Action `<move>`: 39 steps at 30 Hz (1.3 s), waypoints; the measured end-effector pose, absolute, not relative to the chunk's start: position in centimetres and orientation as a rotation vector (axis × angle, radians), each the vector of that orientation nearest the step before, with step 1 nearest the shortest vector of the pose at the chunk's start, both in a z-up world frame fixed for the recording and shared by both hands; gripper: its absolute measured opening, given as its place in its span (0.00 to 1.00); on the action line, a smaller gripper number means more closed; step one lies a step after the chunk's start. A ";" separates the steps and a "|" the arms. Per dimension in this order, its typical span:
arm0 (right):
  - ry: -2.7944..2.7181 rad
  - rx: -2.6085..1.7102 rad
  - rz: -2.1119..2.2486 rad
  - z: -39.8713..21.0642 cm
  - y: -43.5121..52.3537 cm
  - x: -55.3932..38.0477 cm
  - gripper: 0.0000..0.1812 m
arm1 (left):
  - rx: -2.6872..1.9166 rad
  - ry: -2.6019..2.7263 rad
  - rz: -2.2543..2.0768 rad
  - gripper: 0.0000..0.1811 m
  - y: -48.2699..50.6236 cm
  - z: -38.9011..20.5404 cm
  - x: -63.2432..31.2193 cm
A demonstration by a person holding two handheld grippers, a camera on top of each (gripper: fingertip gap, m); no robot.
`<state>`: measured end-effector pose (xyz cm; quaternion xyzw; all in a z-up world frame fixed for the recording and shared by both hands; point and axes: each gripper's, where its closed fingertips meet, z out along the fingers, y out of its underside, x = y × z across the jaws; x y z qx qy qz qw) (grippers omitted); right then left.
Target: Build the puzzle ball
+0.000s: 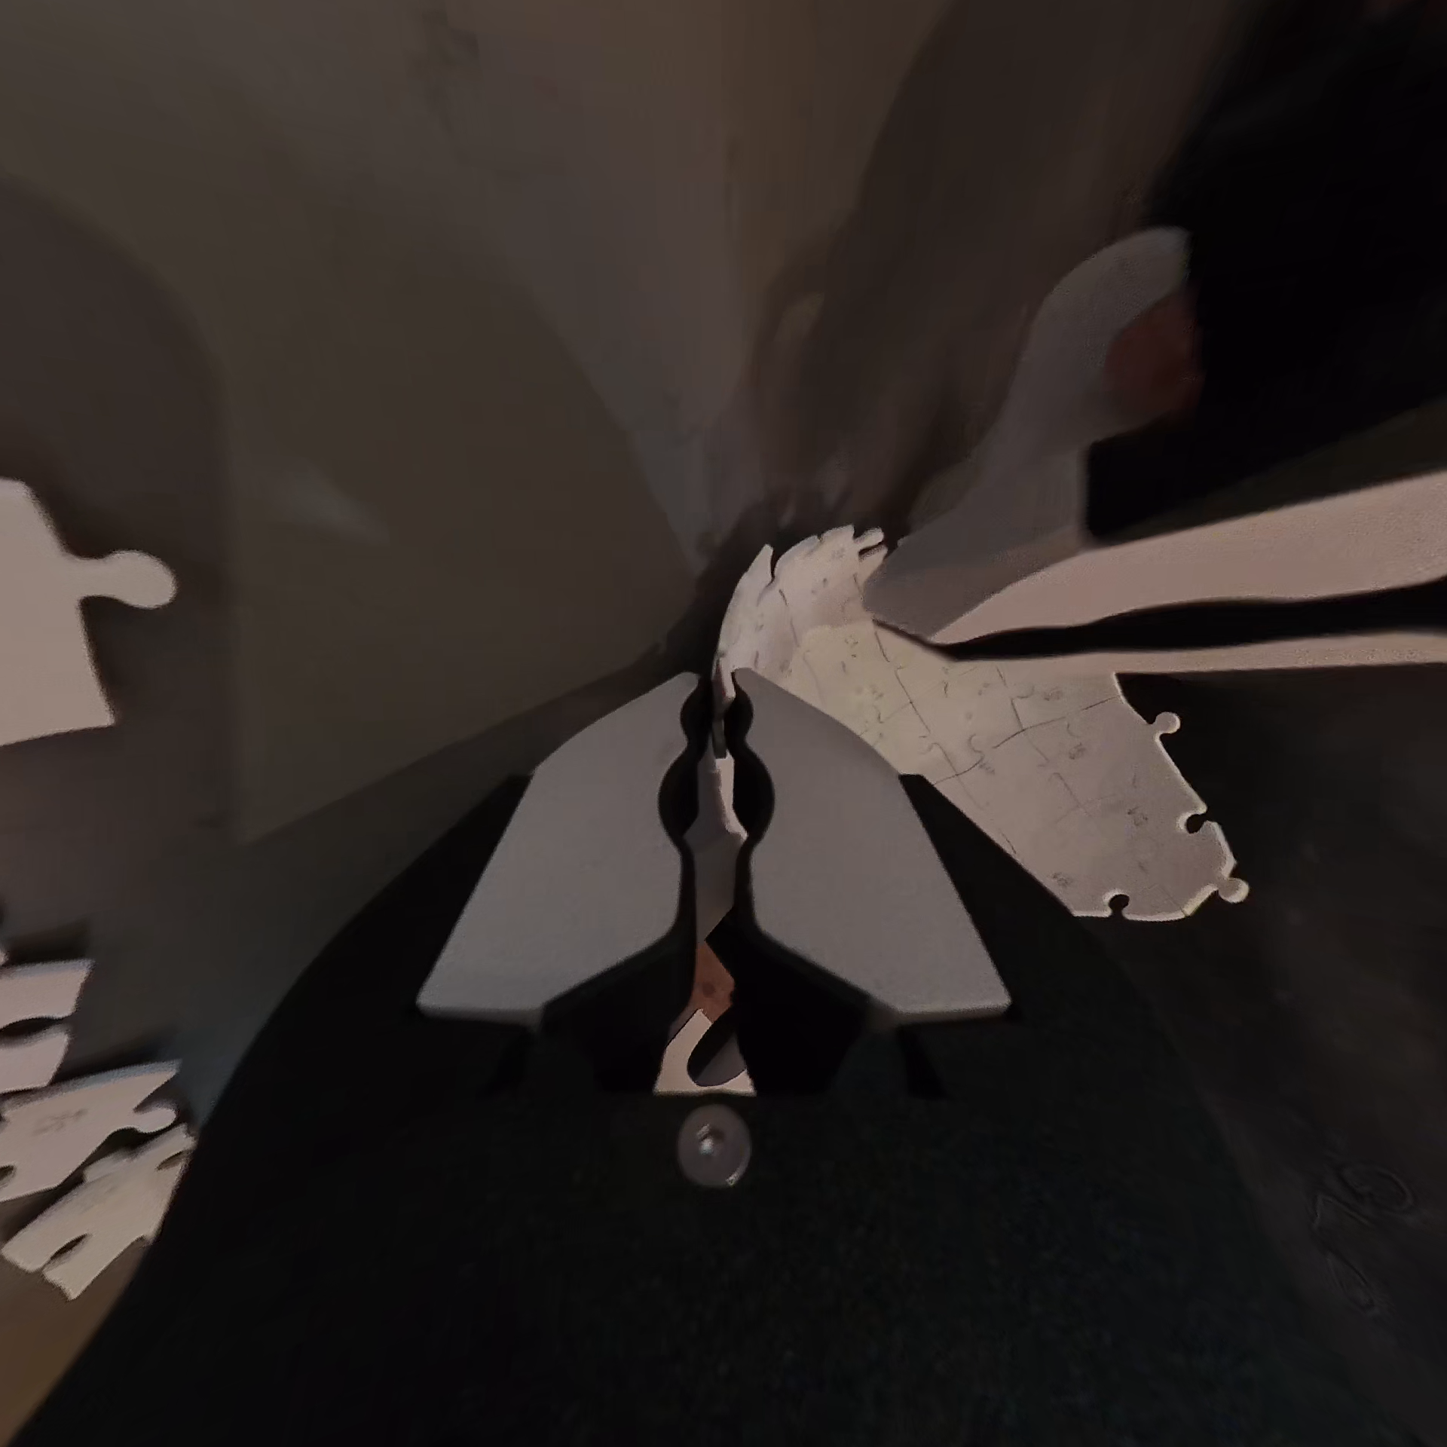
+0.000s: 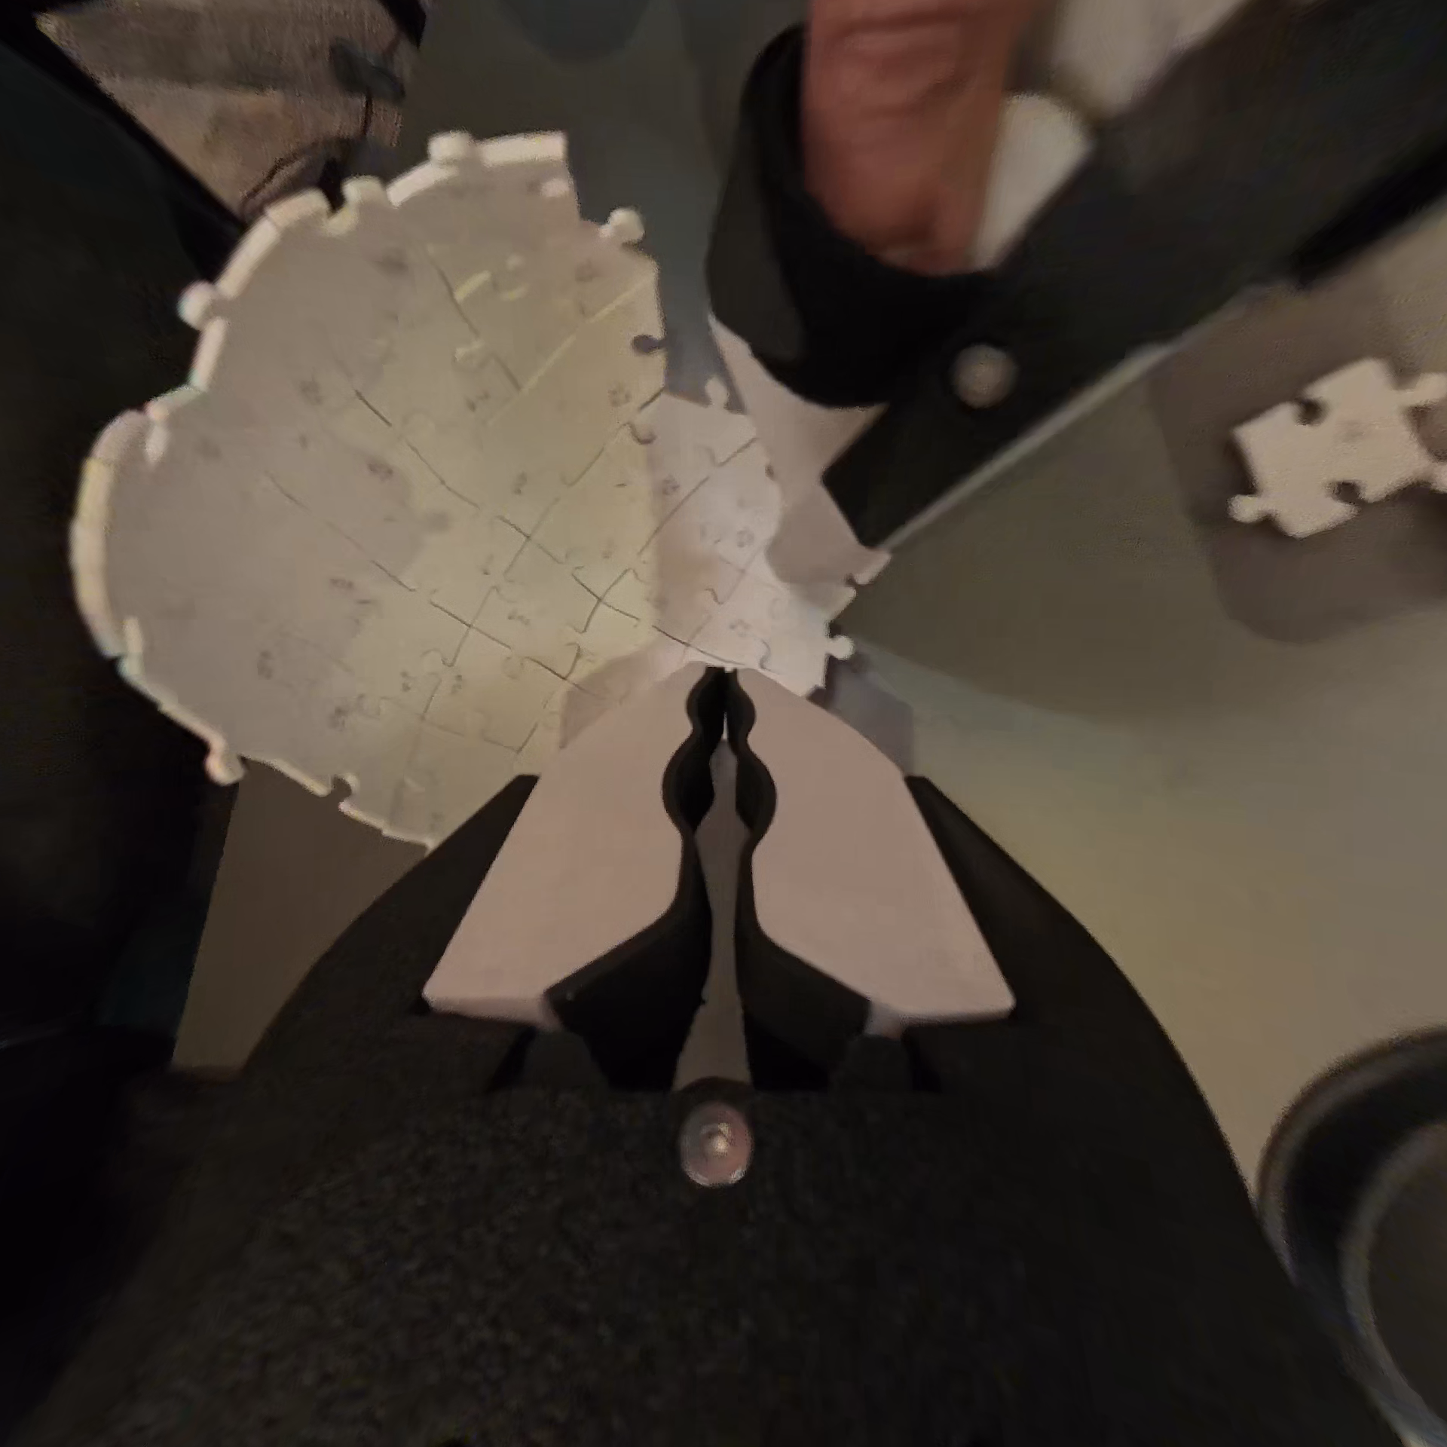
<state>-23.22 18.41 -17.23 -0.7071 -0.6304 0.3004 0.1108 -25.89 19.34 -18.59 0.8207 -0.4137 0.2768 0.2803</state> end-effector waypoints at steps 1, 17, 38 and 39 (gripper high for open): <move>-1.817 -2.085 0.879 -16.8 18.8 -22.8 0.00 | 2.200 -1.107 0.745 0.01 19.3 -18.6 -25.9; -1.944 -2.160 0.806 -19.3 17.4 -23.9 0.00 | 2.207 -1.049 0.799 0.01 18.9 -18.4 -25.8; -1.878 -2.142 0.847 -18.1 18.1 -23.5 0.00 | 2.235 -0.990 0.834 0.01 18.5 -18.6 -26.0; -1.888 -2.140 0.839 -18.4 18.0 -23.7 0.00 | 2.234 -0.991 0.835 0.01 18.5 -18.6 -26.0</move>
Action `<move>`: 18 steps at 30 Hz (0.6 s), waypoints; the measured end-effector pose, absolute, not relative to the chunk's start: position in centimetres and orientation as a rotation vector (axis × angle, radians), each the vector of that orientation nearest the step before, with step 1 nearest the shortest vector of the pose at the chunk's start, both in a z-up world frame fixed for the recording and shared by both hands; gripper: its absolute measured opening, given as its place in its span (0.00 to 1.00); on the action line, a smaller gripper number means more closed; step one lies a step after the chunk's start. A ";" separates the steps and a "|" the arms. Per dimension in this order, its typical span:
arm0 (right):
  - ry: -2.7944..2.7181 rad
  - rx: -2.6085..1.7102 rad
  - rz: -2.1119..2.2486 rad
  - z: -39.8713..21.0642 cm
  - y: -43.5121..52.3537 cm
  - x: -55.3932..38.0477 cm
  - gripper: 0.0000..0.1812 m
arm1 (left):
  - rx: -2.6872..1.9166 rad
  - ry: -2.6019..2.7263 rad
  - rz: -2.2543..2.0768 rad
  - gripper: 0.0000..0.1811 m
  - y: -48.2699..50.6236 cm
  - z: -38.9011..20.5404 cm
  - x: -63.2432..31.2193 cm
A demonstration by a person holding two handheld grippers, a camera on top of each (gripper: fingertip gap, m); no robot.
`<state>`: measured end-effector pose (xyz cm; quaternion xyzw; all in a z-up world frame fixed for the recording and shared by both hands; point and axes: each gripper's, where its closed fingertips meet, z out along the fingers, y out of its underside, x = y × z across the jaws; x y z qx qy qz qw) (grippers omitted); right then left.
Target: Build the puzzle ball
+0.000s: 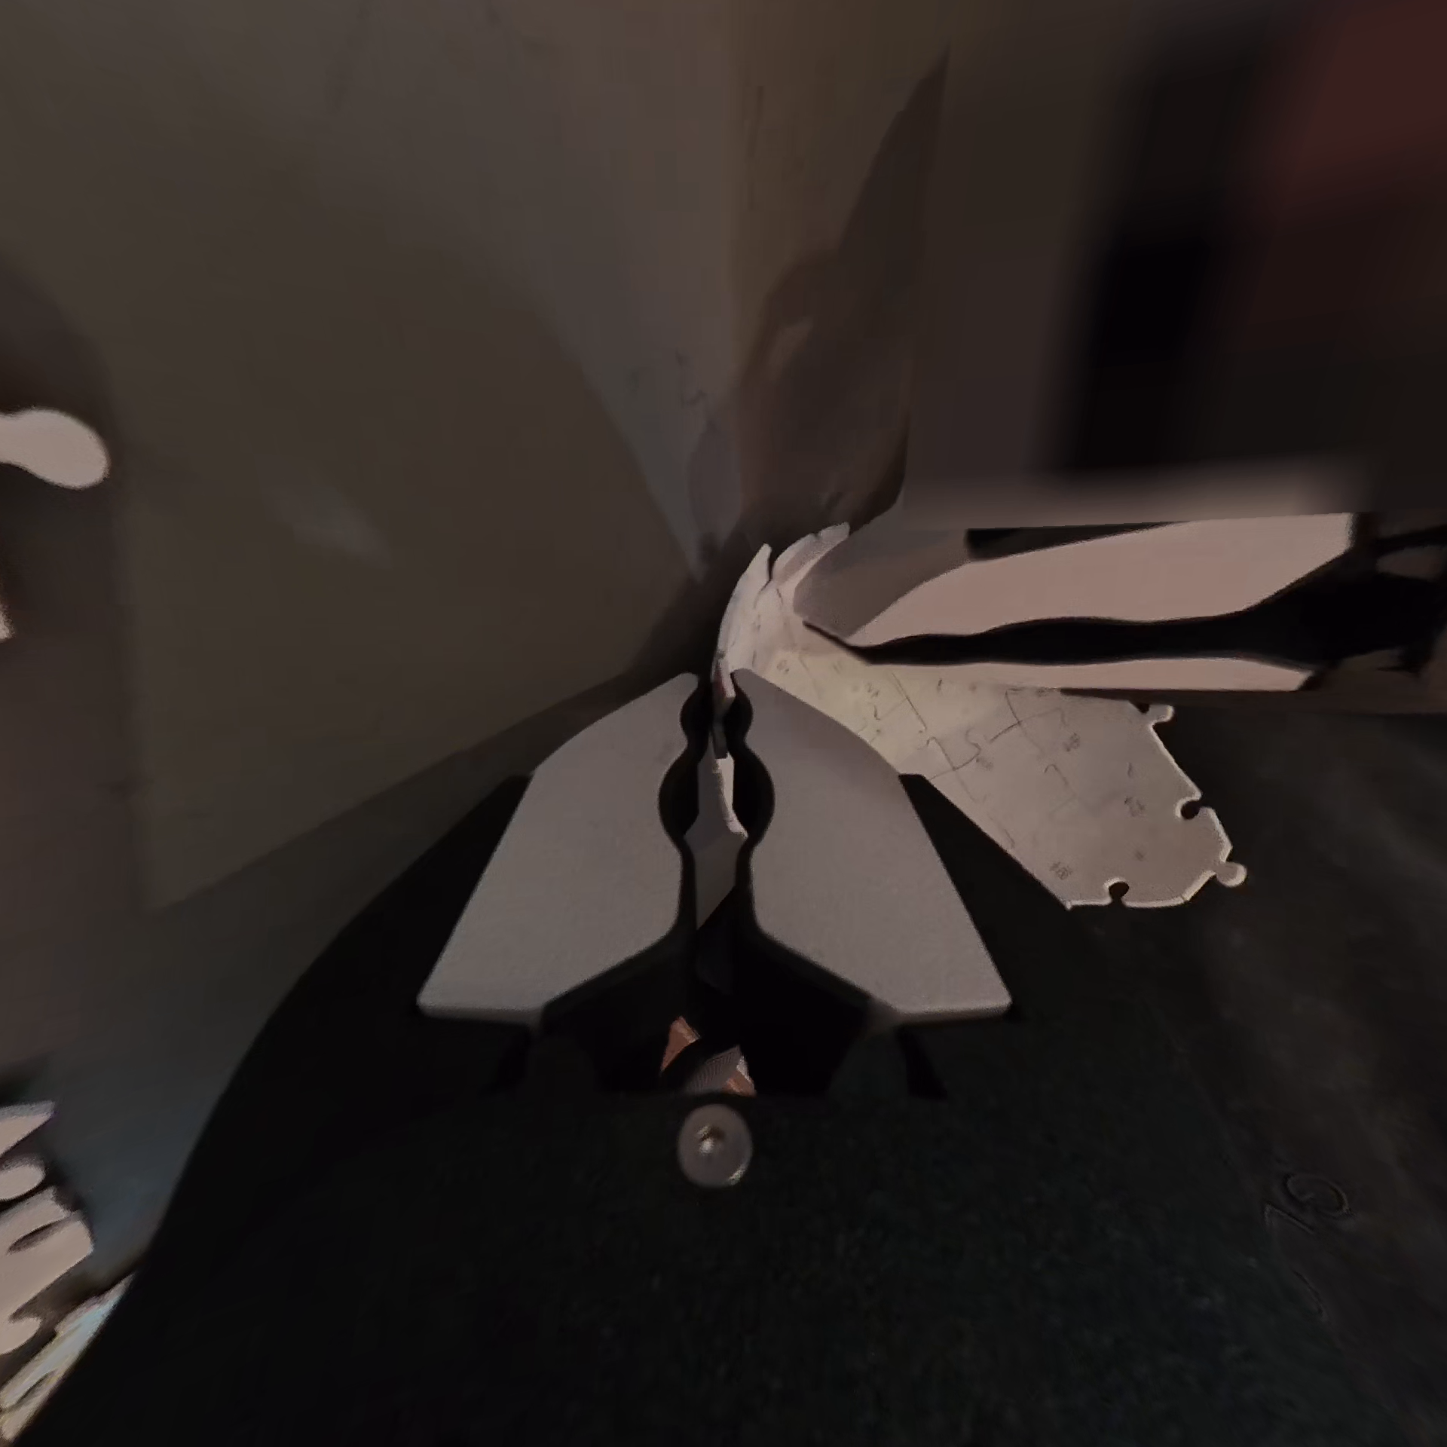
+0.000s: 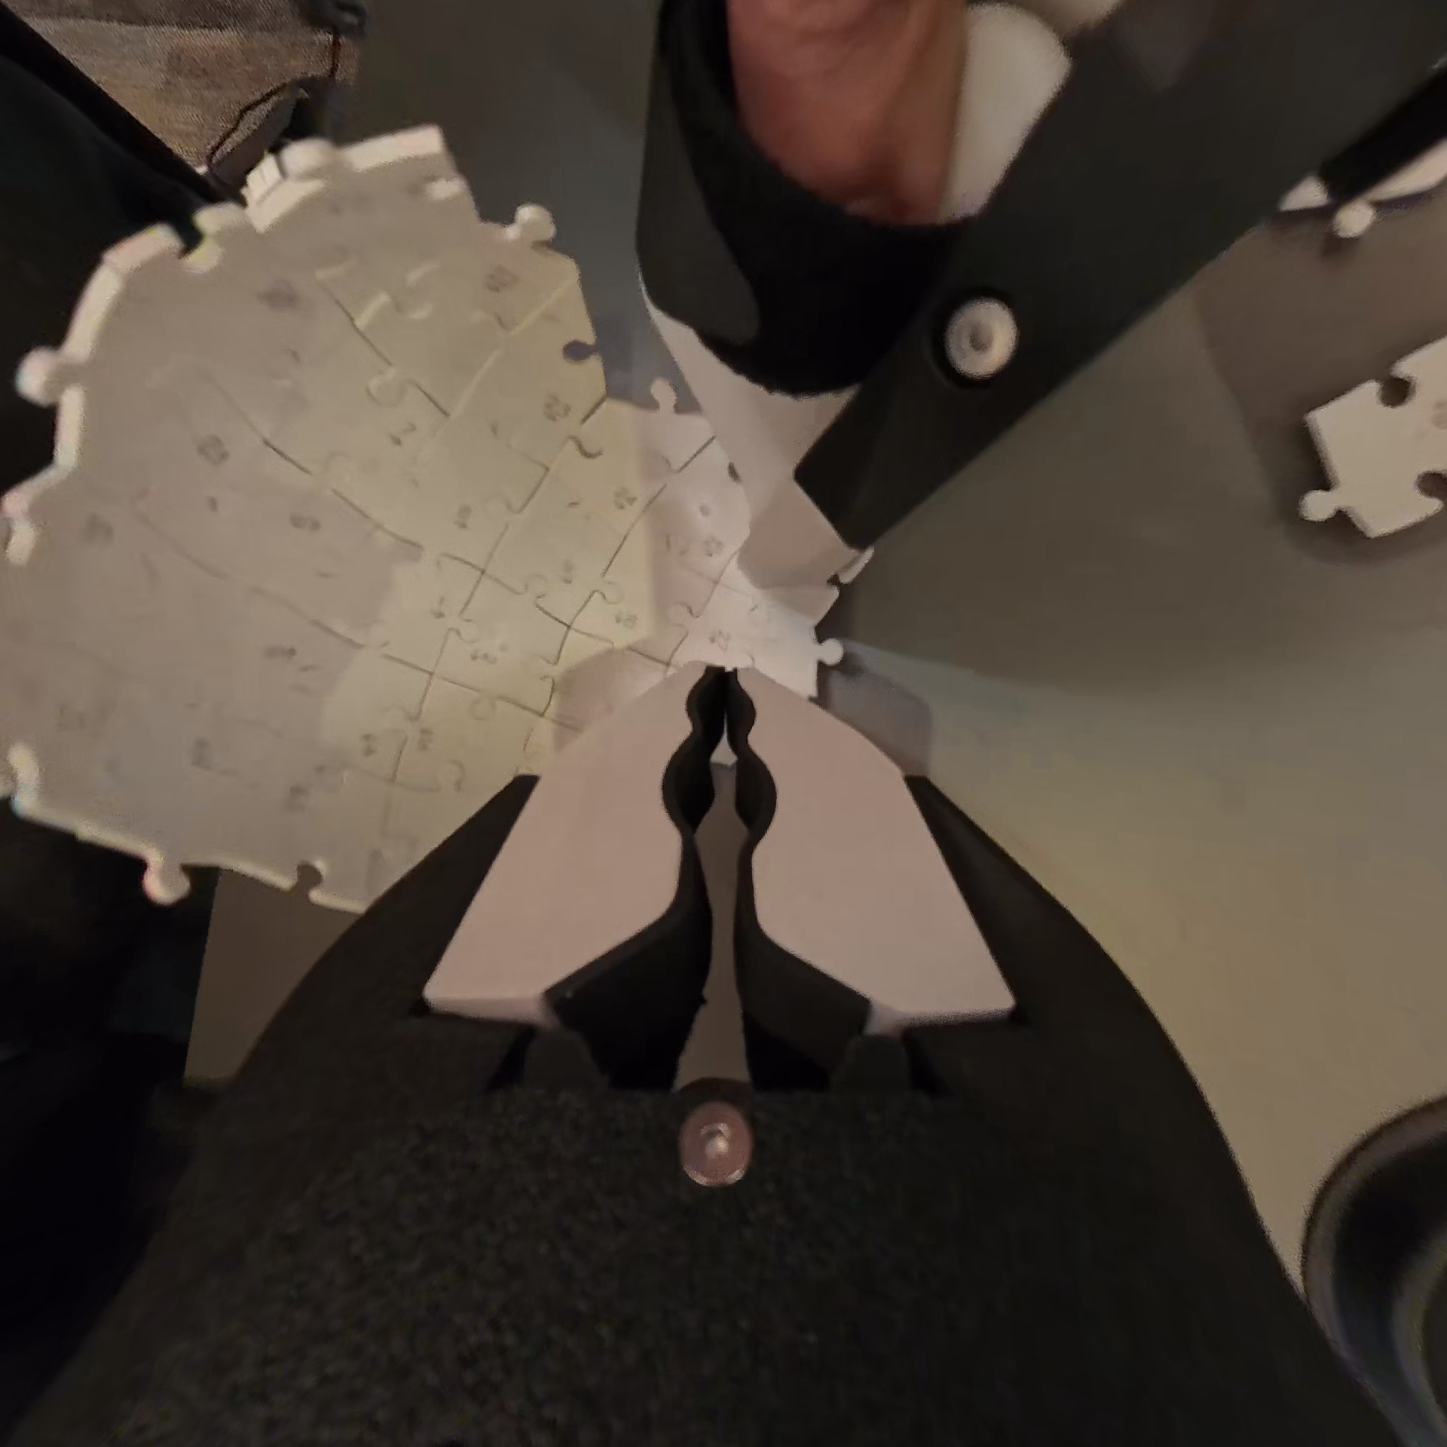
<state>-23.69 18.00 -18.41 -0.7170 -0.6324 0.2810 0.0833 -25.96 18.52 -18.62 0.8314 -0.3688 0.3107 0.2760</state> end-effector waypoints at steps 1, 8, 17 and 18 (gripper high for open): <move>-1.897 -2.139 0.841 -18.6 17.9 -23.9 0.00 | 2.233 -0.991 0.836 0.01 18.5 -18.6 -25.9; -1.890 -2.169 0.815 -19.3 18.1 -23.8 0.00 | 2.231 -0.985 0.841 0.01 18.4 -18.6 -25.8; -1.873 -2.121 0.855 -19.1 18.2 -23.7 0.00 | 2.244 -0.968 0.856 0.01 18.5 -18.6 -25.7; -1.840 -2.107 0.890 -18.6 18.3 -23.7 0.00 | 2.250 -0.976 0.854 0.01 18.5 -18.6 -25.7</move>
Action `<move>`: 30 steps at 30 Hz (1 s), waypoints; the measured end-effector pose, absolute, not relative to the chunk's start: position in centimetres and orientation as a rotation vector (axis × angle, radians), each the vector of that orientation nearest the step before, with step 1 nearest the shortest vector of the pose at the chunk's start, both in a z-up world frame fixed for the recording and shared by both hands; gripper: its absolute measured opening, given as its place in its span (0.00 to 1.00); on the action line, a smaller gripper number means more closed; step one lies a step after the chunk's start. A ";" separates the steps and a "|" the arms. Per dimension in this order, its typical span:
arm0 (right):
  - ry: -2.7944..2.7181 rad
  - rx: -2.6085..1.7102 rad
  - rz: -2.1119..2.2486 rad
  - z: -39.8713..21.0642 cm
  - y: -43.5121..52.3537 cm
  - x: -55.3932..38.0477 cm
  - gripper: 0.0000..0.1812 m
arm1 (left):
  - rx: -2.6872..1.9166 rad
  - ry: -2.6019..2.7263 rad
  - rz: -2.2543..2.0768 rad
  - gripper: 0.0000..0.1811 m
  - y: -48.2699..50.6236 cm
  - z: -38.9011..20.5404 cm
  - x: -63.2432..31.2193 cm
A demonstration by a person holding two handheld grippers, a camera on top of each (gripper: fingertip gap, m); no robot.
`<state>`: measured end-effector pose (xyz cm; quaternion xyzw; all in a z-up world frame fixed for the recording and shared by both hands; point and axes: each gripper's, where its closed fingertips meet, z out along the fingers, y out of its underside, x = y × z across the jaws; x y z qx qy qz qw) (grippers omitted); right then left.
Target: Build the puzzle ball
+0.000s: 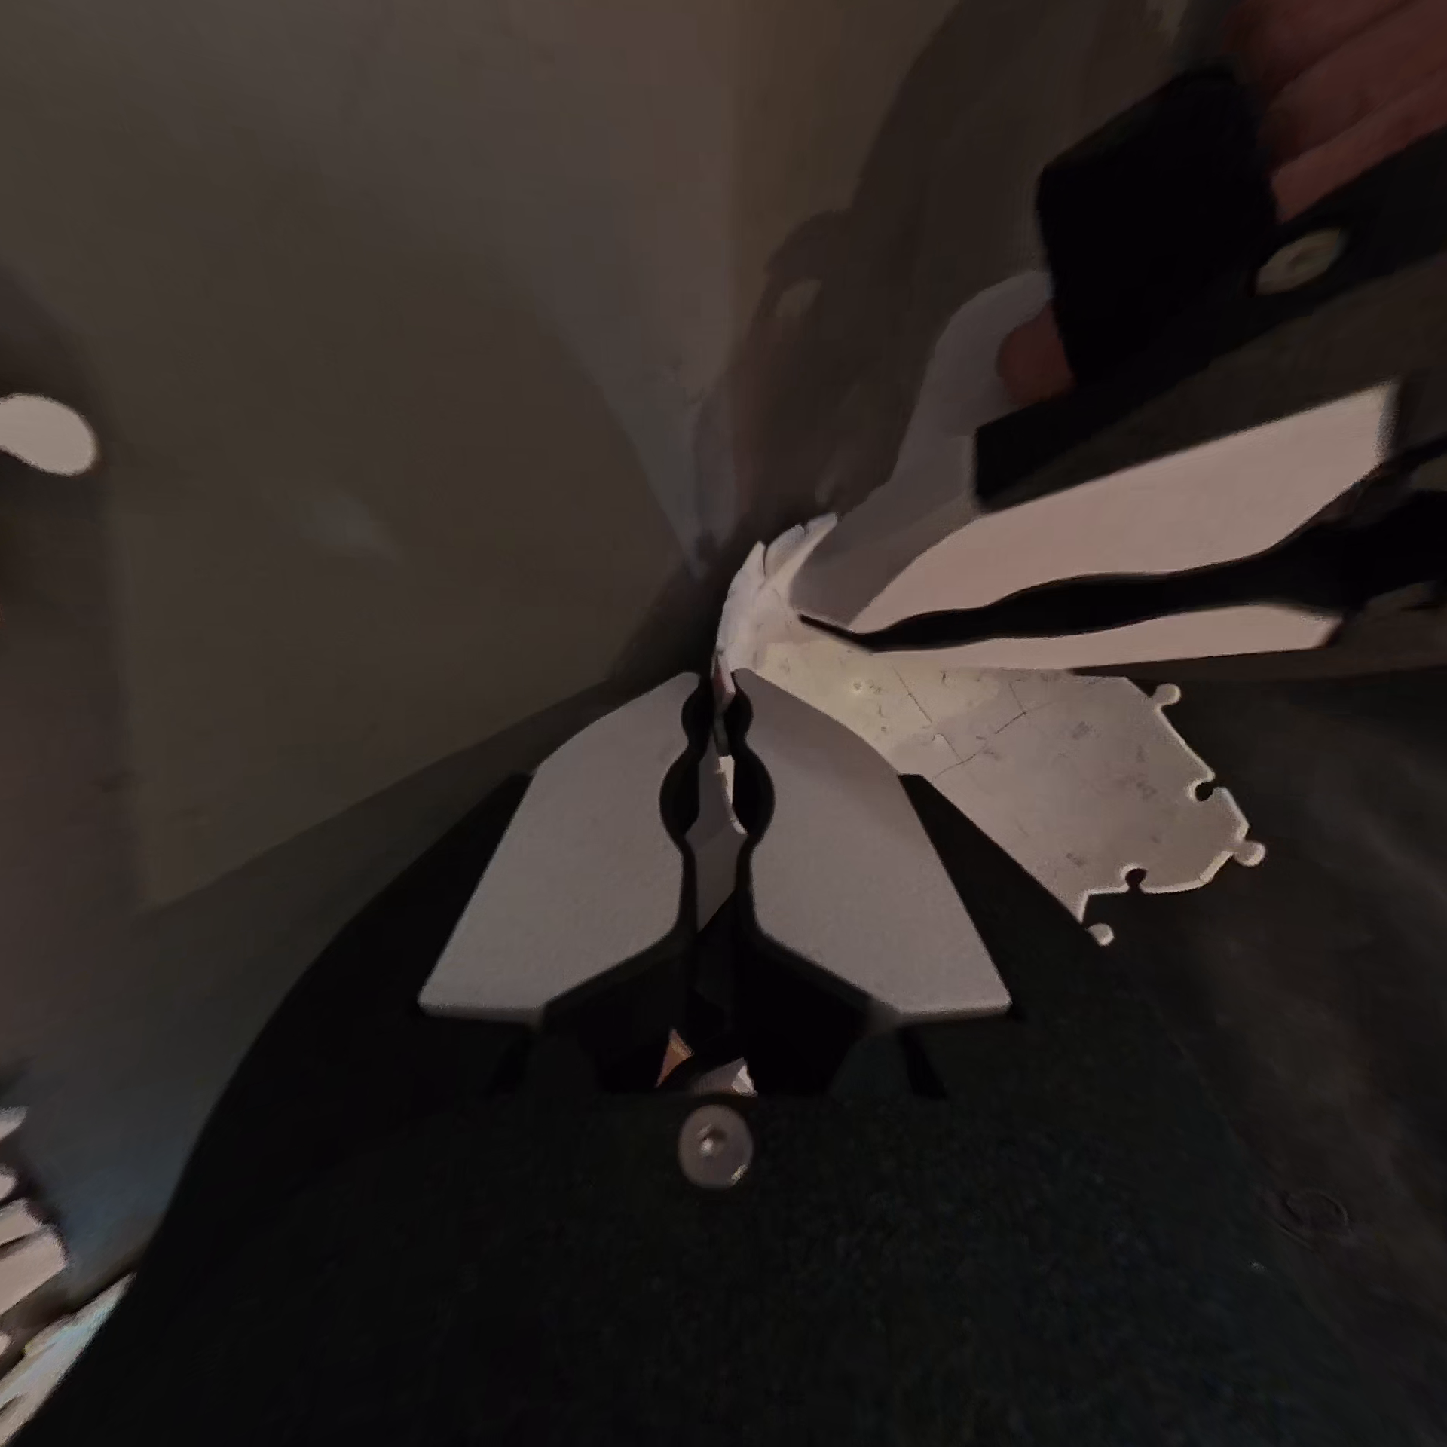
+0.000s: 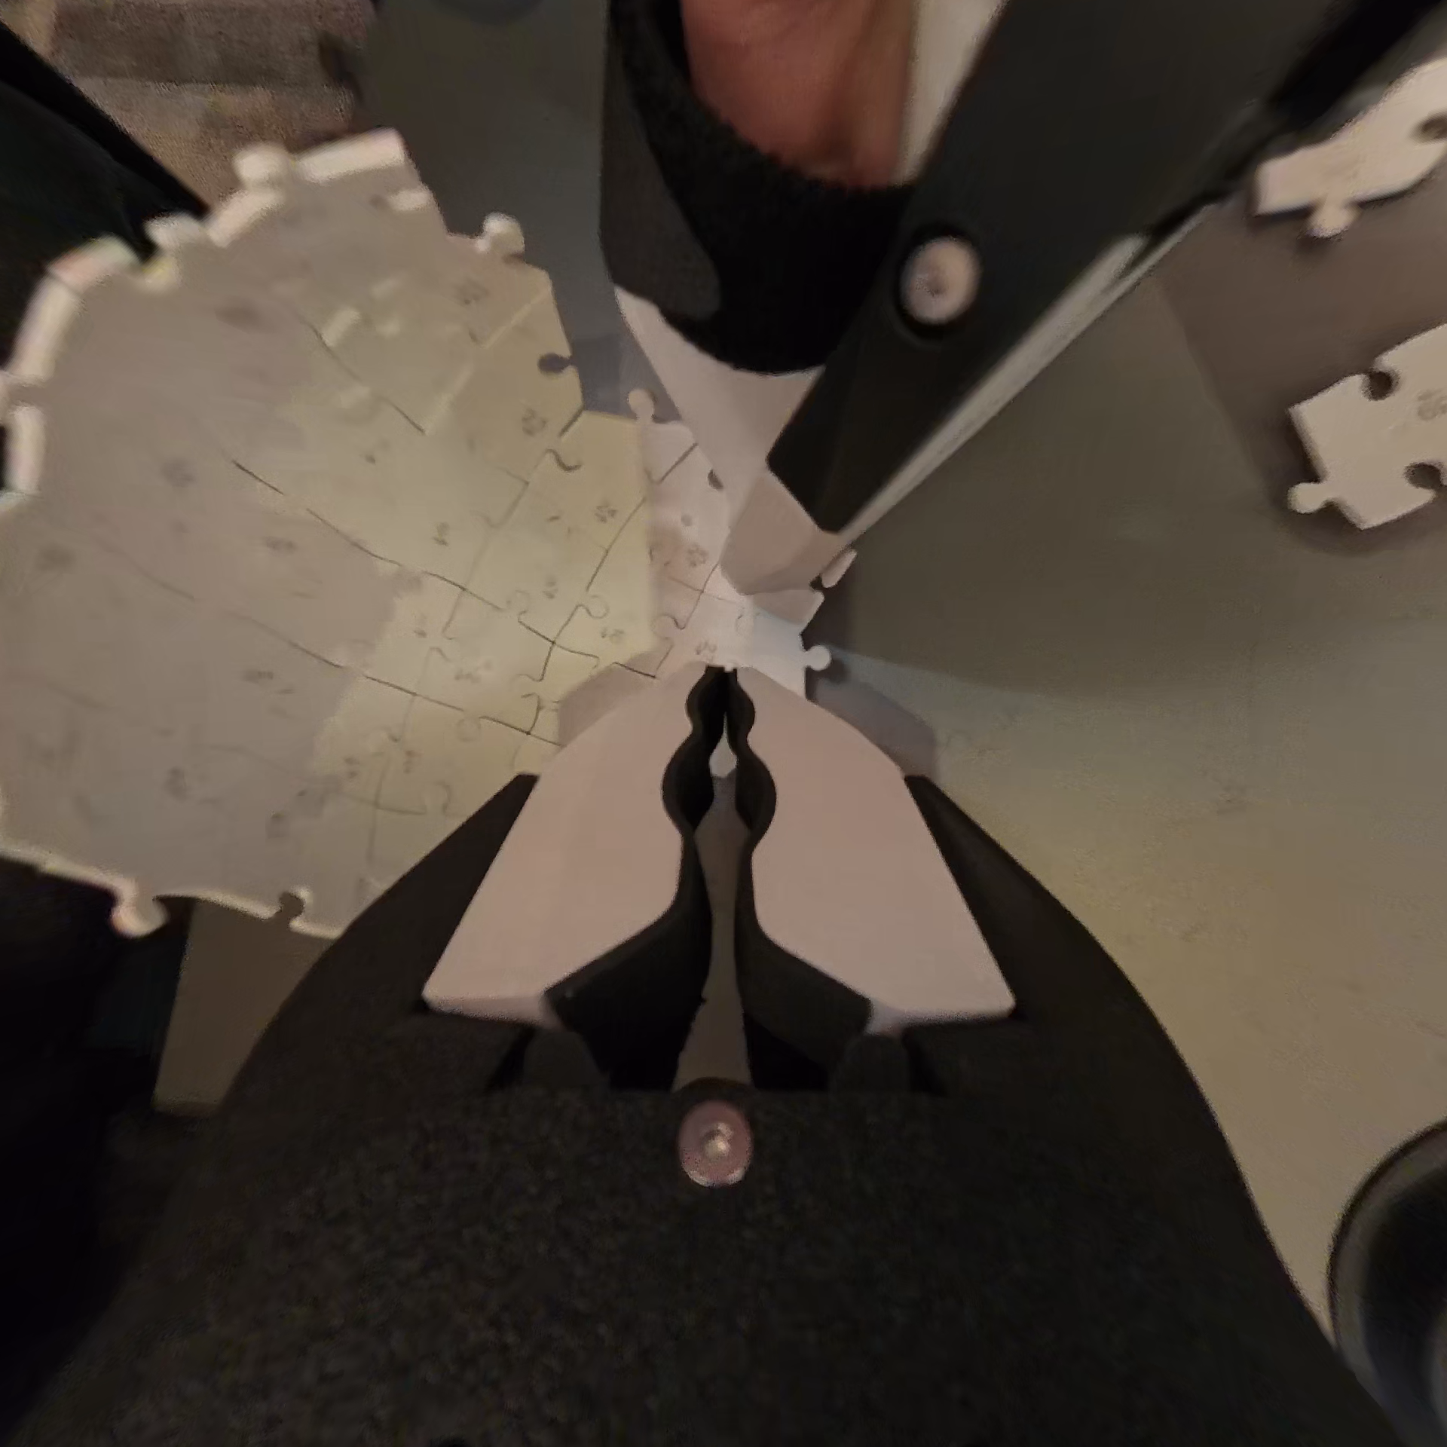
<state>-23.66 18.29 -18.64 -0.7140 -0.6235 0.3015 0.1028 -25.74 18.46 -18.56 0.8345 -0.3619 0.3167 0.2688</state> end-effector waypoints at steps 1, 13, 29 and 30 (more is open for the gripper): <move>-1.772 -2.106 0.931 -17.9 18.7 -23.6 0.00 | 2.257 -0.983 0.855 0.01 18.4 -18.5 -25.8; -1.535 -2.230 1.154 -17.7 19.5 -23.2 0.10 | 2.432 -1.125 0.955 0.01 19.1 -18.1 -25.9; -1.561 -2.209 1.182 -17.8 18.9 -23.8 0.02 | 2.601 -1.296 1.089 0.01 18.7 -17.4 -25.9; -1.570 -2.202 1.183 -17.7 18.9 -23.8 0.02 | 2.606 -1.302 1.087 0.01 18.6 -17.4 -25.9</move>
